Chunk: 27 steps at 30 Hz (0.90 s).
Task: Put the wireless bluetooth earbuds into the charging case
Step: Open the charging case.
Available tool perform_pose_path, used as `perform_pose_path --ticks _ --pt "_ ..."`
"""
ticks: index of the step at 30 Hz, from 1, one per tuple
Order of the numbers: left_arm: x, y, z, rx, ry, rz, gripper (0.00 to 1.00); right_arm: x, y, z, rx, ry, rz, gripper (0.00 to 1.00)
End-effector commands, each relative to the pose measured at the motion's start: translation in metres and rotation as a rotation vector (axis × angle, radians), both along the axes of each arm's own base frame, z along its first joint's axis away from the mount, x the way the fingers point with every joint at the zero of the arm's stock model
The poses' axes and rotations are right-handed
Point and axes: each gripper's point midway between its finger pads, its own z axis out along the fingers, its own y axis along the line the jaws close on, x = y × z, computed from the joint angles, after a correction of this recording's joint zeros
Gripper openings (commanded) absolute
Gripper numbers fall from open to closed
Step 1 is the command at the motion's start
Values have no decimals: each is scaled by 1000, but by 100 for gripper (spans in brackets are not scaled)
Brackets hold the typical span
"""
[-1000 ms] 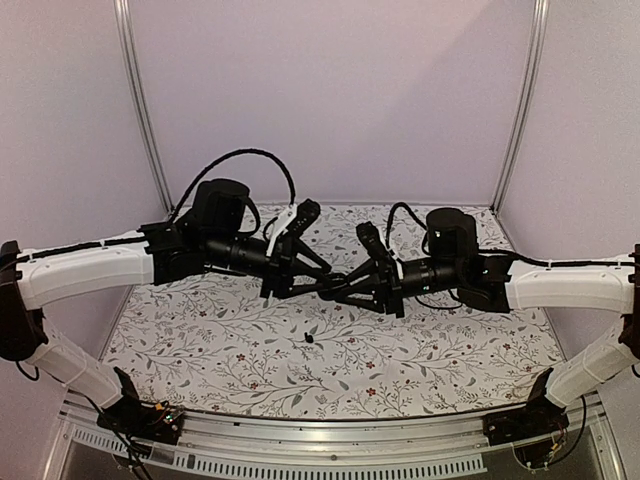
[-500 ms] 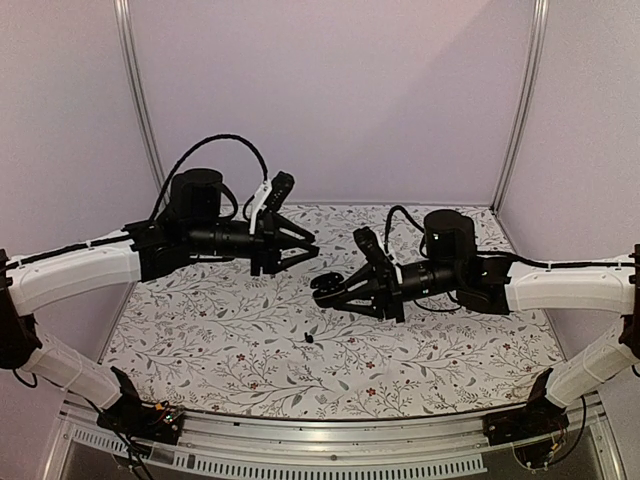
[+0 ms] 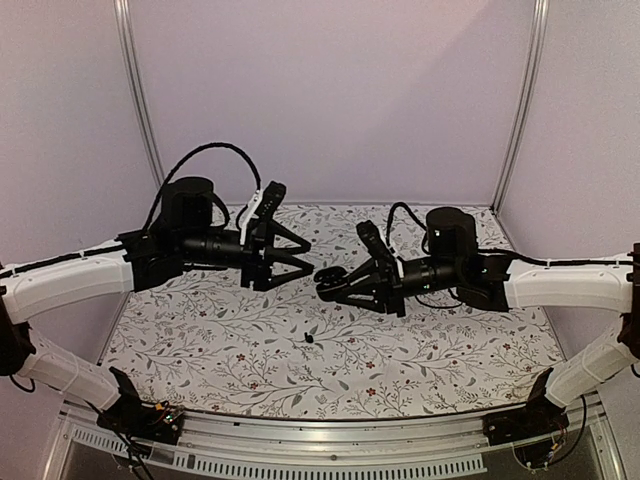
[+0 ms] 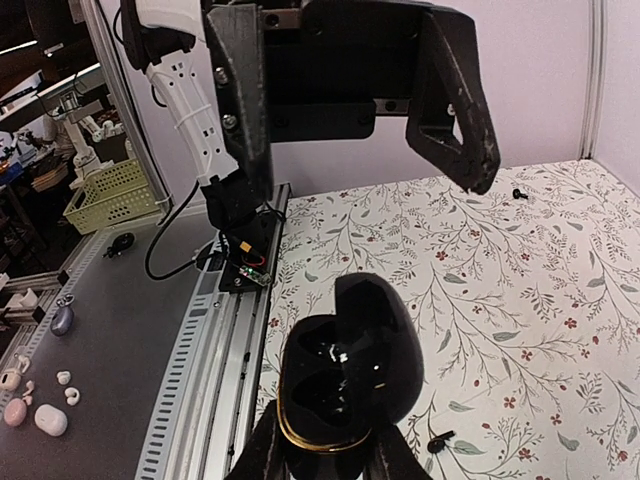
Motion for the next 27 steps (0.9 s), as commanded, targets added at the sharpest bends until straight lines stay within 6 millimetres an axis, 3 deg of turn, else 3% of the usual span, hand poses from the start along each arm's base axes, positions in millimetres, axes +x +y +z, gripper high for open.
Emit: perform_pose_path --ticks 1,10,20,27 --pt "-18 -13 -11 33 -4 -86 66 2 5 13 33 -6 14 0" --pt "1 -26 -24 71 15 -32 63 -5 4 16 39 -23 37 0" --pt "14 -21 -25 61 64 20 62 -13 4 16 38 -45 68 0" --pt "1 -17 -16 13 67 -50 63 -7 4 12 27 -45 38 0"
